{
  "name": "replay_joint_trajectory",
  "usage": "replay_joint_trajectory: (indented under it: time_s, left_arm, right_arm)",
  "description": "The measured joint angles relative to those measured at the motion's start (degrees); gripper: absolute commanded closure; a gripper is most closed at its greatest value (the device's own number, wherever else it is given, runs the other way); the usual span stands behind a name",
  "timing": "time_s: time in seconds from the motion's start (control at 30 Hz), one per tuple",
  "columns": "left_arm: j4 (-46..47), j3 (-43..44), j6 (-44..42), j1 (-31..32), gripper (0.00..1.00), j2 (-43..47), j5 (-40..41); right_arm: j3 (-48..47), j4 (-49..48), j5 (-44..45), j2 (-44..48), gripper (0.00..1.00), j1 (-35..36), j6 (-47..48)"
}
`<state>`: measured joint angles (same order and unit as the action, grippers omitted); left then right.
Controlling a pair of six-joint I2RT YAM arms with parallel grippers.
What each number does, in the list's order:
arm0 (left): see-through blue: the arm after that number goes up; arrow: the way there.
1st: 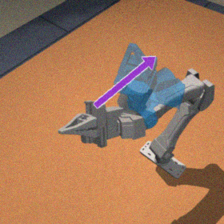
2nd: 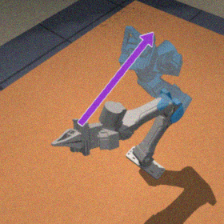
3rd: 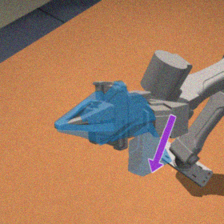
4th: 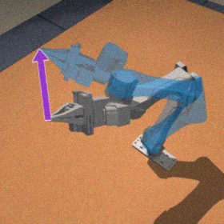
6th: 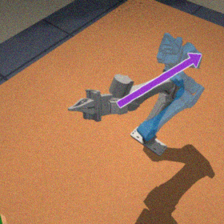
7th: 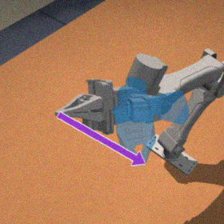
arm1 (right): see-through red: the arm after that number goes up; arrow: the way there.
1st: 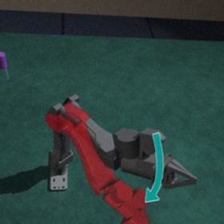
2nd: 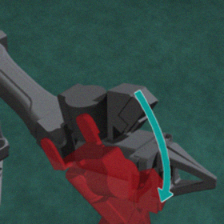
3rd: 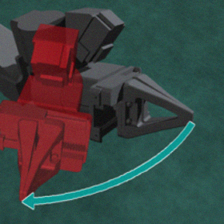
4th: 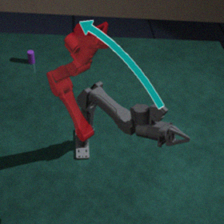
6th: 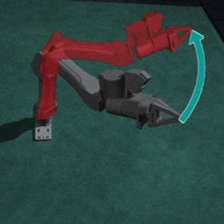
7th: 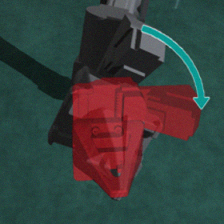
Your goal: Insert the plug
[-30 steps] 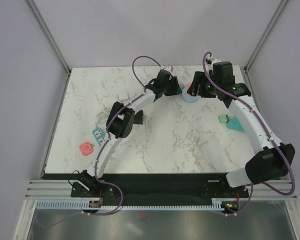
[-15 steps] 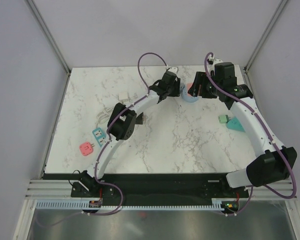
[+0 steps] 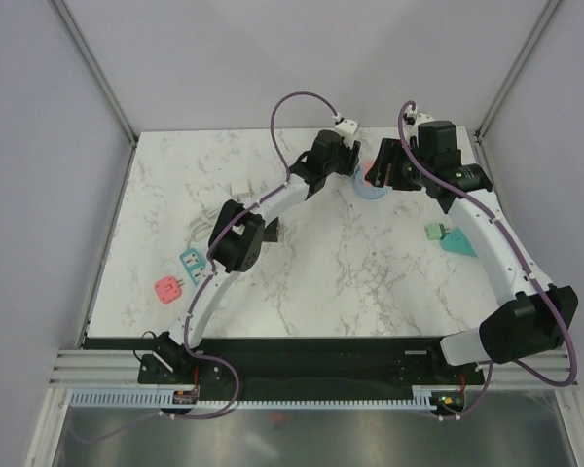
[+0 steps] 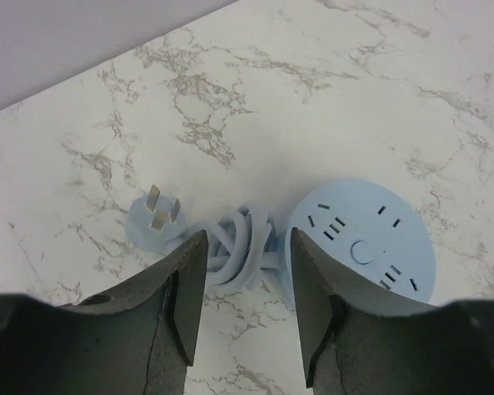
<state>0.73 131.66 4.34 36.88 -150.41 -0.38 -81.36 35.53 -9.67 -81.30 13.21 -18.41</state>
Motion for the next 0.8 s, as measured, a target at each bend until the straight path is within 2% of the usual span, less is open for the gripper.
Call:
replay_joint_trajectory:
  time_s: [0.3,0.5,0.8]
  left_arm:
    - [-1.2,3.4,0.4,-0.1,0.48,-1.1,-1.5]
    - [-4.9,3.4,8.4,-0.7,0.49,-1.4,-4.0]
    - [-3.9,4.3,21.5,-2.4,0.51,-3.6,-6.1]
  right_arm:
    - [0.0,0.0,0.0,0.0,1.0,0.0,0.0]
    - [0.0,0.0,-0.5,0.8,1.0,-0.3,0.0]
    - [0.0,-0.1,-1.0,3.5,1.0,-0.4,0.2]
